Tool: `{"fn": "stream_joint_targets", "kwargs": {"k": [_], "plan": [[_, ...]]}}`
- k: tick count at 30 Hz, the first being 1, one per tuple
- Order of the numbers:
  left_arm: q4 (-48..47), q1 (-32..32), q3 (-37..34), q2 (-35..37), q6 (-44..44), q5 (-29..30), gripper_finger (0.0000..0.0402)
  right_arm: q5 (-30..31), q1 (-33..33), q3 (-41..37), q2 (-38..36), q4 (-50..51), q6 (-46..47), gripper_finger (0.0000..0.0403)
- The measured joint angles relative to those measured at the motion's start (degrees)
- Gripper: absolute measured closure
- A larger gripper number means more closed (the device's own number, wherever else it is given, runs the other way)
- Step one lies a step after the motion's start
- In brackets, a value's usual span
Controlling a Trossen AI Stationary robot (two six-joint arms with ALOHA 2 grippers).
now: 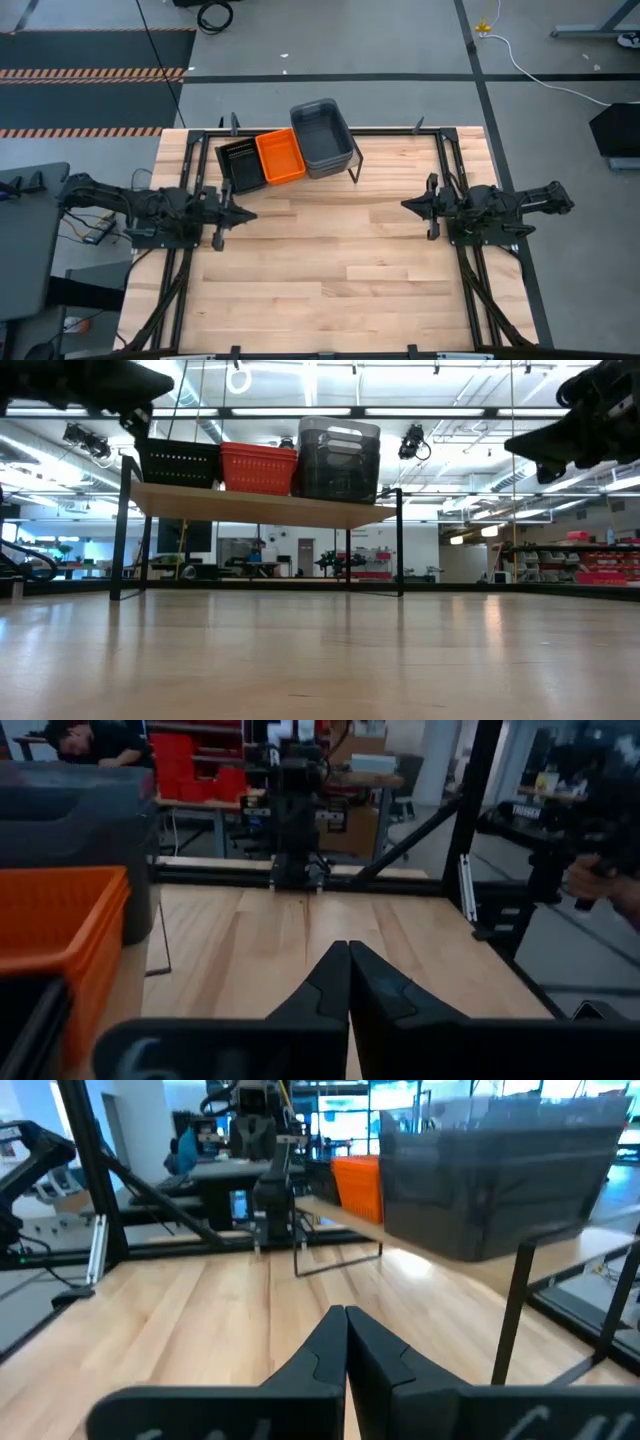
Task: Stack baskets on shelf by color
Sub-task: Return to Home Position
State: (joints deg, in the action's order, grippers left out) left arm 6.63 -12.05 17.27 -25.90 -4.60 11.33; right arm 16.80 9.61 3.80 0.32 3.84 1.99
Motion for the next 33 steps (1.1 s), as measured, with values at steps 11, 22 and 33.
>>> {"fn": "stream_joint_targets", "kwargs": {"k": [11,22,33], "plan": [[0.7,-0.2,-10.4,14.8,0.8,-4.1,0.0398,-7.8,-0.1,-3.4,0.1,-6.2,-2.1,0.0393],[-0.7,-0.2,-11.5,17.7,1.7,-12.2,0.0399,-9.0,-0.1,-3.5,0.8,-6.0,-3.3,0.0393],[2.8,-0.2,-10.5,17.7,3.0,-9.6,0.0395,-8.9,-0.1,-3.4,3.5,-6.0,-2.2,0.0393]]}}
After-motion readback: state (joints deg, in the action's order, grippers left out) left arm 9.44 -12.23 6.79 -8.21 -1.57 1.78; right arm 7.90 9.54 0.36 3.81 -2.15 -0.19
